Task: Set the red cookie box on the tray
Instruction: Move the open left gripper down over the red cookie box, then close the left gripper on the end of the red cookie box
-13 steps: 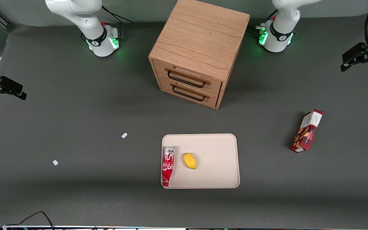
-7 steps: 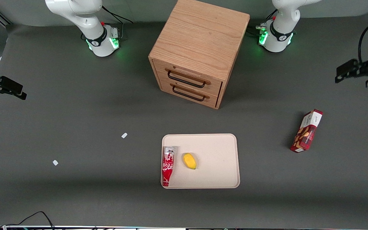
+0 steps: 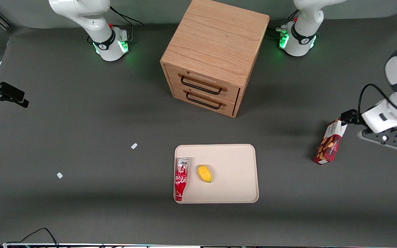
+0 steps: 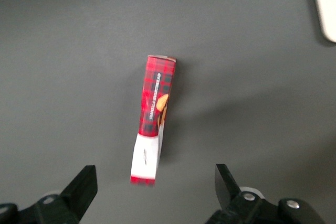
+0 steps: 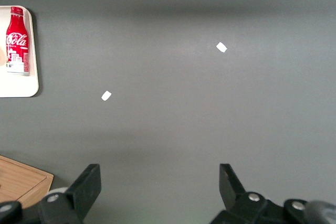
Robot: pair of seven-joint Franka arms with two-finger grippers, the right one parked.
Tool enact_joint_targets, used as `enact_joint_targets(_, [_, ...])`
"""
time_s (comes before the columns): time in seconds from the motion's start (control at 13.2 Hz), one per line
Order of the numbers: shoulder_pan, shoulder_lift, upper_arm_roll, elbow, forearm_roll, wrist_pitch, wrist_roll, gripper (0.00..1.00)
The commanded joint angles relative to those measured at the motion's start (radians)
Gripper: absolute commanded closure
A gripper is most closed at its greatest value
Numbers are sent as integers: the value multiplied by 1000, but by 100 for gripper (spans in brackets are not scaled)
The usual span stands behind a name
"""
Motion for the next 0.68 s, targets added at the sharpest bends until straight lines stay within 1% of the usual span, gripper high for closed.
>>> enact_joint_targets(0.0, [4,22,41,-134,14,196,80,0])
enact_joint_targets(0.15, [2,66,50,-188,12,313,91,0])
enact_joint_targets(0.3, [-4,122,52,-199,12,396,93,0])
enact_joint_targets(0.6, [-12,192,52,-199,18,462,94,0])
